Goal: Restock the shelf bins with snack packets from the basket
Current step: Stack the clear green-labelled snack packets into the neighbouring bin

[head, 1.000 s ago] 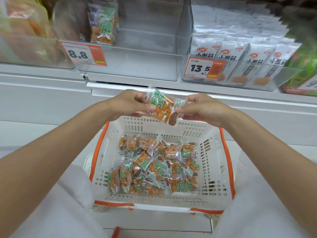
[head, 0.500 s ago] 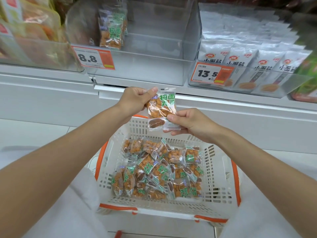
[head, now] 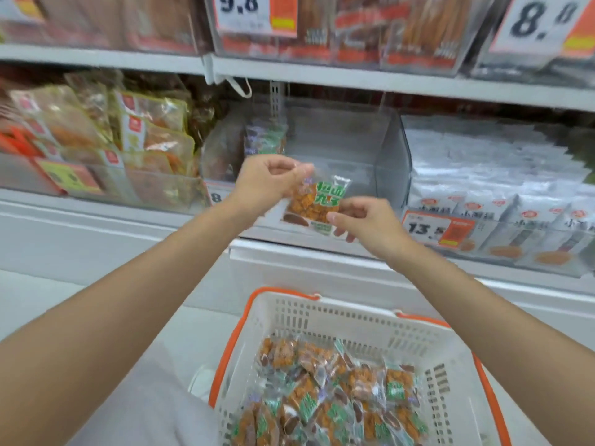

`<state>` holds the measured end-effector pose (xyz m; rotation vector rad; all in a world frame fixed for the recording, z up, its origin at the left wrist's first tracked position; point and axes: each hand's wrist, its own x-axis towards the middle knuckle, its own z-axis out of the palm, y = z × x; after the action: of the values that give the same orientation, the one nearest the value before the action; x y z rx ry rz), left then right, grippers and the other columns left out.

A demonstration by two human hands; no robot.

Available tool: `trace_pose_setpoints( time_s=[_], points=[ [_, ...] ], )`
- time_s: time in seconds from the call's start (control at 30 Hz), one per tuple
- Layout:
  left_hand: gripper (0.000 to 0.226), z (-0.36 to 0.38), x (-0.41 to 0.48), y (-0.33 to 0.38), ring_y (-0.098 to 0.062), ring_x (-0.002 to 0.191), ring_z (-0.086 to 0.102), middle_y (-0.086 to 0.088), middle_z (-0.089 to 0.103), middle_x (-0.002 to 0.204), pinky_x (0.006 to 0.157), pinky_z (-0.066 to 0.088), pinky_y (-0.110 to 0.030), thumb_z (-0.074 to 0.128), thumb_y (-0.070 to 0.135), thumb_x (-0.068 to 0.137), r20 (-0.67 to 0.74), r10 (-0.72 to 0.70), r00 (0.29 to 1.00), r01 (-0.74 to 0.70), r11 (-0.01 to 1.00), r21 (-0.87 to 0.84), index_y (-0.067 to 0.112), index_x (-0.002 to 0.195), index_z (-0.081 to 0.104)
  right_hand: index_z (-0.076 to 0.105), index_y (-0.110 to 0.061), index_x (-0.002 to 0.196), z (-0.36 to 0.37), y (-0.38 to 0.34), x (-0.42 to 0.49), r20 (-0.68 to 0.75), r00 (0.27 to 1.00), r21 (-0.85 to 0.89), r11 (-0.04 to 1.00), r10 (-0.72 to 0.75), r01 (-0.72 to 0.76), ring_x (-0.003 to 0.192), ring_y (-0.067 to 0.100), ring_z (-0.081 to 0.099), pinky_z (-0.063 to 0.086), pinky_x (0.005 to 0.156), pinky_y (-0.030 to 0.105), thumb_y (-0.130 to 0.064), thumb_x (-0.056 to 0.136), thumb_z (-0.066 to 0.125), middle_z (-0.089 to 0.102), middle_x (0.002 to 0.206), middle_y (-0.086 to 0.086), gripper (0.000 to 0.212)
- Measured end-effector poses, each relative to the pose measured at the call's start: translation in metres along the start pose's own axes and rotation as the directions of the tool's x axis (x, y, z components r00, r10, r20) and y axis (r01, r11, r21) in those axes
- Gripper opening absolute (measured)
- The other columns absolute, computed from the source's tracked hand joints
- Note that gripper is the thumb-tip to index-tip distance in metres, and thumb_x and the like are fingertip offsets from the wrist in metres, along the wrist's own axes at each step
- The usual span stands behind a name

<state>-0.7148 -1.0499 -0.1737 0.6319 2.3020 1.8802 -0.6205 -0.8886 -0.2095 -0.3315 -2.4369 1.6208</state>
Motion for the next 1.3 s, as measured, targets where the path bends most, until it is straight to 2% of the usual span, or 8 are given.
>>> trace_pose_setpoints(
  time_s=[0.3,0.5,0.57,0.67,0.87,1.03,1.13,1.3],
  points=[
    [0.017,-0.056,0.103,-0.012,-0.018,0.083,0.068,-0.016,0.068,0.100,0.070,0.060,-0.024,0.075,0.011,0.083,-0.049,-0.124,0.991,0.126,0.992,0.024,0.006,0.093,0.062,0.066,-0.007,0.082,0.035,-0.036,0.122,-0.021,0.999,0.105,0.993,0.049,-0.046,0.059,0.018,0.060,0.059,0.072,0.034,-0.007,0.088,0.069,0.064,0.071,0.010,0.007],
    [0.047,-0.062,0.146,-0.046,-0.031,0.091,0.071,-0.019,0.067,0.108,0.083,0.059,-0.042,0.075,0.008,0.083,-0.014,-0.233,0.972,0.225,0.919,0.325,-0.002,0.126,0.057,0.058,0.004,0.102,0.076,-0.008,0.178,0.120,0.960,0.055,0.964,0.252,-0.260,0.067,0.026,0.065,0.057,0.085,0.044,0.000,0.084,0.072,0.063,0.074,0.015,0.023],
    [0.049,-0.063,0.151,-0.049,-0.029,0.096,0.068,-0.014,0.066,0.113,0.088,0.056,-0.041,0.075,0.015,0.084,0.037,-0.174,0.984,0.122,0.811,0.573,0.003,0.128,0.058,0.058,0.003,0.096,0.084,-0.005,0.188,0.154,0.950,0.017,0.961,0.271,-0.277,0.071,0.028,0.067,0.058,0.085,0.044,-0.001,0.084,0.072,0.064,0.074,0.015,0.019],
    [0.044,-0.062,0.155,-0.043,-0.029,0.107,0.061,-0.011,0.063,0.122,0.092,0.051,-0.039,0.072,0.023,0.087,0.157,-0.015,0.988,-0.133,0.453,0.882,0.008,0.126,0.061,0.057,-0.002,0.079,0.092,-0.003,0.198,0.173,0.948,-0.063,0.964,0.267,-0.260,0.079,0.031,0.071,0.058,0.084,0.044,-0.007,0.086,0.071,0.066,0.070,0.014,0.017],
    [0.039,-0.067,0.165,-0.037,-0.025,0.120,0.046,-0.003,0.063,0.115,0.095,0.031,-0.037,0.063,0.050,0.087,0.283,-0.015,0.959,-0.282,-0.164,0.945,0.023,0.115,0.064,0.067,-0.002,0.097,0.101,0.002,0.206,0.181,0.957,-0.107,0.972,0.226,-0.209,0.088,0.028,0.073,0.060,0.081,0.041,-0.020,0.077,0.082,0.071,0.086,0.013,0.031],
    [0.040,-0.069,0.171,-0.045,-0.024,0.114,0.050,-0.002,0.065,0.109,0.094,0.029,-0.038,0.062,0.053,0.086,0.293,-0.013,0.956,-0.286,-0.257,0.923,0.024,0.113,0.063,0.062,-0.012,0.084,0.110,-0.002,0.208,0.193,0.952,-0.254,0.950,0.236,-0.184,0.068,0.022,0.068,0.060,0.057,0.028,-0.021,0.077,0.082,0.066,0.084,0.008,0.023],
    [0.042,-0.069,0.172,-0.046,-0.026,0.103,0.058,-0.002,0.067,0.109,0.095,0.030,-0.038,0.062,0.053,0.087,0.296,-0.019,0.955,-0.289,-0.285,0.914,0.024,0.117,0.061,0.058,-0.015,0.077,0.114,-0.001,0.215,0.112,0.969,-0.295,0.938,0.220,-0.179,0.079,0.027,0.071,0.061,0.073,0.036,-0.021,0.079,0.078,0.069,0.092,0.010,0.021],
    [0.036,-0.069,0.176,-0.048,-0.027,0.097,0.058,-0.003,0.067,0.106,0.093,0.030,-0.038,0.061,0.048,0.090,0.296,-0.031,0.955,-0.292,-0.277,0.915,0.024,0.117,0.059,0.066,-0.011,0.101,0.124,-0.001,0.223,0.026,0.984,-0.351,0.924,0.174,-0.154,0.090,0.028,0.069,0.059,0.081,0.038,-0.024,0.075,0.078,0.069,0.103,0.009,0.031]
  ],
)
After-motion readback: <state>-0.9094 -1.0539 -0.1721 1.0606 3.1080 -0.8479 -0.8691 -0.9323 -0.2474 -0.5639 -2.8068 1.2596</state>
